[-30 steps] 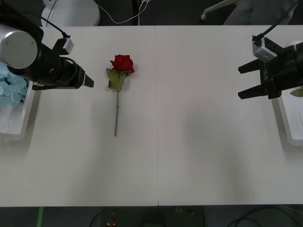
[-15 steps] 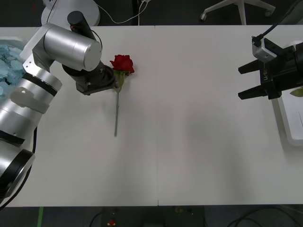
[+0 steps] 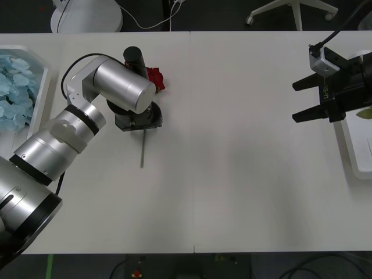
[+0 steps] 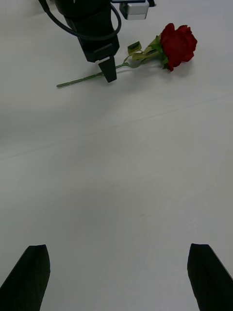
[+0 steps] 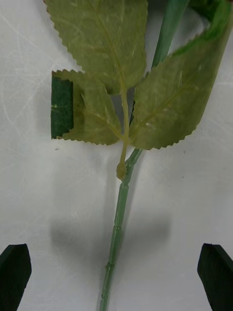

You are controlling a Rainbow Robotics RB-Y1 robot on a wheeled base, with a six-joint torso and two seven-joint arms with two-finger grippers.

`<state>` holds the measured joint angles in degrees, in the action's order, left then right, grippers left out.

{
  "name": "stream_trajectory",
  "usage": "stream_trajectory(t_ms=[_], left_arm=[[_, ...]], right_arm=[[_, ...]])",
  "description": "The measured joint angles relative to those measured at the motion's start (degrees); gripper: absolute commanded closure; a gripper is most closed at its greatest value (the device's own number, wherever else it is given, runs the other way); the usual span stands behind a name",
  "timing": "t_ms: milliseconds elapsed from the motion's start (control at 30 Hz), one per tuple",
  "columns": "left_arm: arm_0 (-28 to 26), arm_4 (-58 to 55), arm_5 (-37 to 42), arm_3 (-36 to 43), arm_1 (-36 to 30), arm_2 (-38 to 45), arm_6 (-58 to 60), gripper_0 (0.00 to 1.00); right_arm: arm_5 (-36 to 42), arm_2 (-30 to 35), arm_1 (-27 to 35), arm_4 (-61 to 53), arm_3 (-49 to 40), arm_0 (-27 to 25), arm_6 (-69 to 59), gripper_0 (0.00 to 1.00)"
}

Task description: Put the red flowers into the right box and the blue flowers into the left box

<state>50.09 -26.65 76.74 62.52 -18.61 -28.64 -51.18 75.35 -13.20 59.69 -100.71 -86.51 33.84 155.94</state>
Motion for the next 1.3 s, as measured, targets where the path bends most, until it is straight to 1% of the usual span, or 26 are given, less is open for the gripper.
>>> stream_trajectory(t_ms=[567,633,700,767,833,867,900,1300], left_arm=[[0.0,-0.3,-0.4,-4.7,0.4,-0.2,-3.3,0.00],[0.1,-0.8,-1.1,-5.3,0.4,-0.2,-3.3,0.04],[0.1,-1.2,-1.8,-6.0,0.4,-0.2,-3.4,0.06],[0.1,-1.6,-2.6,-6.7,0.5,-0.2,-3.6,0.15],[0.2,-1.9,-3.3,-7.0,0.5,-0.2,-4.5,0.46],[0.2,-2.0,-3.4,-7.2,0.5,-0.2,-5.1,0.68],[0.3,-2.0,-3.5,-7.2,0.6,-0.2,-5.5,0.99],[0.4,-2.2,-3.8,-7.5,0.7,-0.2,-6.9,1.00]], right_arm=[[0.0,0.0,0.0,0.0,0.0,0.0,0.0,0.18],[0.0,0.0,0.0,0.0,0.0,0.0,0.0,0.19],[0.0,0.0,0.0,0.0,0.0,0.0,0.0,0.18],[0.0,0.0,0.0,0.0,0.0,0.0,0.0,0.19],[0.0,0.0,0.0,0.0,0.0,0.0,0.0,0.19],[0.0,0.0,0.0,0.0,0.0,0.0,0.0,0.18],[0.0,0.0,0.0,0.0,0.0,0.0,0.0,0.19],[0.0,0.0,0.0,0.0,0.0,0.0,0.0,0.18]])
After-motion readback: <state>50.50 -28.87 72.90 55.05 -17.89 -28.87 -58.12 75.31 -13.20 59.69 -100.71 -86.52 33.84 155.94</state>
